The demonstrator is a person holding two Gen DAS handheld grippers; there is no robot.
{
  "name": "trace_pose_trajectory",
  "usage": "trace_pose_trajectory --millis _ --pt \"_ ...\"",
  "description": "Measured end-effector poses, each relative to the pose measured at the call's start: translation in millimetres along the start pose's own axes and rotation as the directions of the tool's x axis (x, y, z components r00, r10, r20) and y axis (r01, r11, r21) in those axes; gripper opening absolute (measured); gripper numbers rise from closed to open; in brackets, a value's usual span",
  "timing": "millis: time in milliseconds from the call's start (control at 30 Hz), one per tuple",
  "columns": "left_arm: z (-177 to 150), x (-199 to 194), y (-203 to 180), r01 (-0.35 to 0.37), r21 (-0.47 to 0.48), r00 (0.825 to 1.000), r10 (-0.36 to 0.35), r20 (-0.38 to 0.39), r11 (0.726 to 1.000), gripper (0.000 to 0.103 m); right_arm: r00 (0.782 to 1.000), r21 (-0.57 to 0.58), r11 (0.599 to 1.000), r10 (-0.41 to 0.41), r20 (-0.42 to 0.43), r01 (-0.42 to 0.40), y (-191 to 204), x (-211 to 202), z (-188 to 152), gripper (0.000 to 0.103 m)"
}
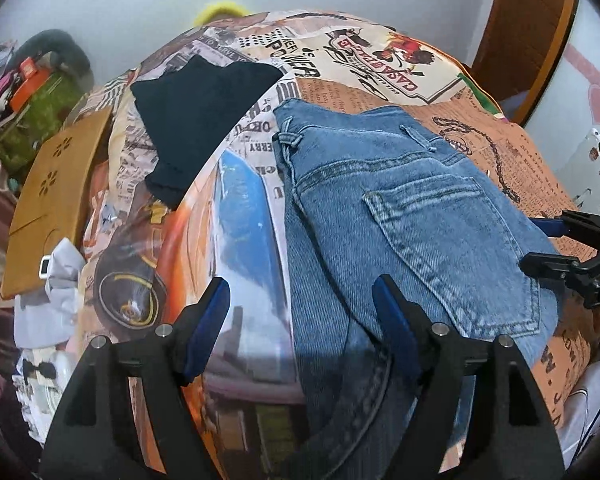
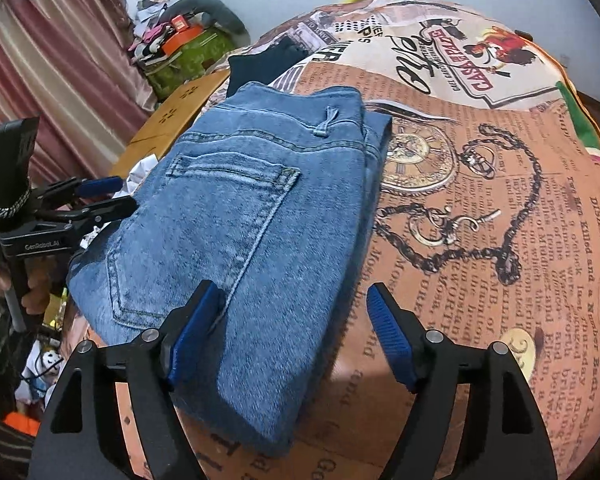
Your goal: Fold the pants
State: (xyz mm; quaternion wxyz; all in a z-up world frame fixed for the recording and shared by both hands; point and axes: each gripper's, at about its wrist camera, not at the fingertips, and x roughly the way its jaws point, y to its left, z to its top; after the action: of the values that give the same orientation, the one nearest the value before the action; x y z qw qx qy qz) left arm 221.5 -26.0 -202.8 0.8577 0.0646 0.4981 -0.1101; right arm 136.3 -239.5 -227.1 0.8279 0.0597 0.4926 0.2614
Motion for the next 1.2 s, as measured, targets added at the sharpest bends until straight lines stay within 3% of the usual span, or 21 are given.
trace_pose_trajectory --millis 133,300,467,567,733,900,1000,1067,1200 --pt "-1 -6 5 -0.020 -0.006 1.000 0.020 -0.013 1.000 0.074 0.999 -0.041 0.999 -0.034 -0.007 0.033 3 -8 2 0.075" --pt "19 -11 11 -0.019 -0.023 1.000 0.019 -0.004 1.000 0.074 0.998 -0.063 0.996 -0.062 -0.002 0.062 -1 -18 13 0.075" --pt "49 6 11 0.022 -0.046 1.000 -0.023 -0.019 0.999 0.077 0.999 -0.003 1.000 -0.026 0.042 0.026 -12 -15 30 0.080" --pt "61 29 10 0.042 -0.049 0.997 -0.045 -0.068 0.998 0.077 1.000 0.038 0.999 -0.001 0.009 0.001 -21 5 37 0.080" --pt "68 57 22 0.112 -0.124 0.984 -0.128 -0.124 0.986 0.079 0.990 0.159 0.979 0.137 -0.046 -0.128 -45 37 43 0.080" --pt "76 71 32 0.245 -0.206 0.950 -0.277 -0.142 0.947 0.079 0.970 0.201 0.955 0.234 -0.062 -0.217 -54 54 52 0.083" --pt "76 81 22 0.282 -0.192 0.936 -0.313 -0.160 0.940 0.079 0.963 0.196 0.949 0.263 -0.066 -0.246 -52 61 57 0.083" --pt "76 88 17 0.297 -0.190 0.928 -0.330 -0.172 0.936 0.080 0.960 0.200 0.946 0.273 -0.068 -0.255 -52 65 59 0.080" --pt "79 98 23 0.354 -0.244 0.895 -0.403 -0.192 0.903 0.076 0.951 0.217 0.937 0.298 -0.083 -0.275 -54 69 62 0.068"
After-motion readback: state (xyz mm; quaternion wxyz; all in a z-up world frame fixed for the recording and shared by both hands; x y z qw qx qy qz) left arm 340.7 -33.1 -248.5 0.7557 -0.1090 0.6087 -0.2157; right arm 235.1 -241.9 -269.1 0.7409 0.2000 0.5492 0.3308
